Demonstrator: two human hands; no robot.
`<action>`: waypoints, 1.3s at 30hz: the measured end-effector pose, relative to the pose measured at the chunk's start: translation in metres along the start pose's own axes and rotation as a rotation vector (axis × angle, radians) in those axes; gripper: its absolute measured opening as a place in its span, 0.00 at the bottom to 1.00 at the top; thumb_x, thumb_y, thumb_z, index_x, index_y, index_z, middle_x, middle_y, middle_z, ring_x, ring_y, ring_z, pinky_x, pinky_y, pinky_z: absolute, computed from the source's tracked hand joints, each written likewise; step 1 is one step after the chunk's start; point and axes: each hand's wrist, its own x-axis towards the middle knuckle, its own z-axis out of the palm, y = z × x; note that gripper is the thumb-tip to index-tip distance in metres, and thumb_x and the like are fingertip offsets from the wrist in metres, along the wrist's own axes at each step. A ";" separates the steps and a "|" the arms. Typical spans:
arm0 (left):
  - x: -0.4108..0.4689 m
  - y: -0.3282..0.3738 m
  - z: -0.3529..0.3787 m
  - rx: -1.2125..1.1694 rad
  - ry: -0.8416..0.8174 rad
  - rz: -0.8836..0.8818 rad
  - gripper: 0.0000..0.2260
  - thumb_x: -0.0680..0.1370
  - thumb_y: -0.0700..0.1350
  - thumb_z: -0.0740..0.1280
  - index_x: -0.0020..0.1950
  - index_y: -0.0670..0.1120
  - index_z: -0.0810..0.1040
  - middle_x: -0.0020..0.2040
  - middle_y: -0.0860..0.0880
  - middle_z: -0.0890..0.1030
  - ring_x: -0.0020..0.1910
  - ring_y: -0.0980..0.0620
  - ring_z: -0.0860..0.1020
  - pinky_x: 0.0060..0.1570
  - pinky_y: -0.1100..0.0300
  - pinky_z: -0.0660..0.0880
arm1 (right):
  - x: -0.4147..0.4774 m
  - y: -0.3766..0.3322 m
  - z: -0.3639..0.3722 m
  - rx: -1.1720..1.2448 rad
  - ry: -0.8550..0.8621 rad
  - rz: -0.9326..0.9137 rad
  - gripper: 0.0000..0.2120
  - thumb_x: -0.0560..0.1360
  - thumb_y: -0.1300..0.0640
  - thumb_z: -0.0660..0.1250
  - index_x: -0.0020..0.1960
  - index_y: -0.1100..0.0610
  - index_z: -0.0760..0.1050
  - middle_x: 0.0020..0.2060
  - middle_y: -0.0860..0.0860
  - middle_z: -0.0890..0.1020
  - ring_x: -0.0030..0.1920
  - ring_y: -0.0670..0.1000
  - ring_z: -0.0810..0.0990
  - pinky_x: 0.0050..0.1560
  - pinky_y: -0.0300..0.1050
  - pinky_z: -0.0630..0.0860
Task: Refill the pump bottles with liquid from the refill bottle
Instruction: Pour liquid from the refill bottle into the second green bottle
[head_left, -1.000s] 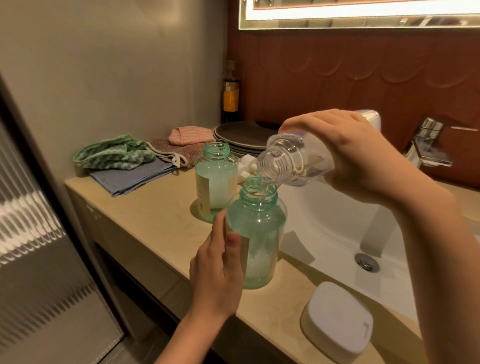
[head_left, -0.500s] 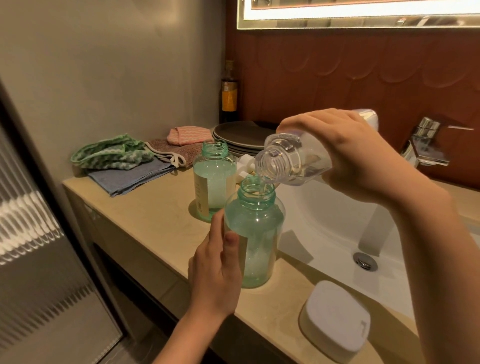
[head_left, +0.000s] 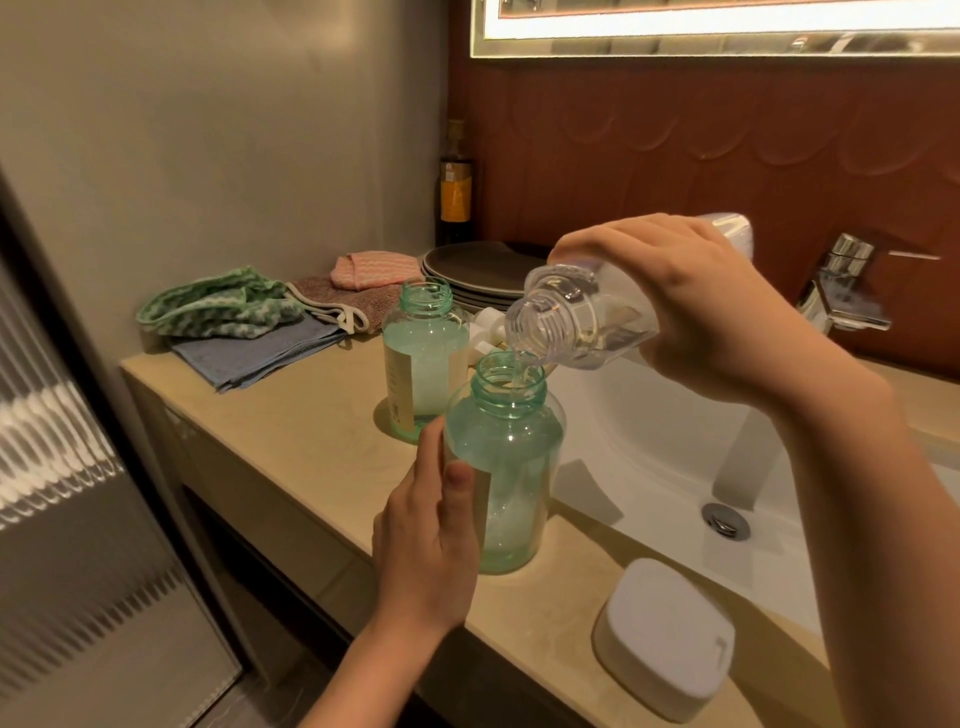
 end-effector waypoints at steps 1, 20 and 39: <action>-0.001 0.000 0.000 0.007 0.008 0.004 0.20 0.68 0.76 0.38 0.58 0.81 0.55 0.45 0.69 0.76 0.48 0.63 0.75 0.45 0.63 0.69 | 0.000 0.000 0.000 -0.004 0.001 -0.001 0.39 0.63 0.72 0.74 0.66 0.46 0.66 0.61 0.48 0.76 0.61 0.54 0.72 0.62 0.50 0.64; -0.001 -0.001 -0.001 0.022 0.021 0.017 0.17 0.68 0.77 0.38 0.56 0.84 0.48 0.44 0.63 0.78 0.47 0.62 0.76 0.46 0.63 0.70 | 0.000 -0.001 -0.002 -0.026 -0.015 0.001 0.38 0.63 0.73 0.72 0.66 0.47 0.66 0.61 0.50 0.75 0.60 0.54 0.72 0.60 0.45 0.60; -0.003 -0.001 0.000 0.014 0.088 0.057 0.15 0.71 0.74 0.41 0.56 0.79 0.56 0.34 0.58 0.73 0.44 0.51 0.74 0.38 0.57 0.67 | 0.001 0.000 -0.001 -0.037 -0.005 -0.013 0.39 0.63 0.75 0.71 0.66 0.47 0.66 0.59 0.51 0.75 0.59 0.55 0.72 0.58 0.45 0.60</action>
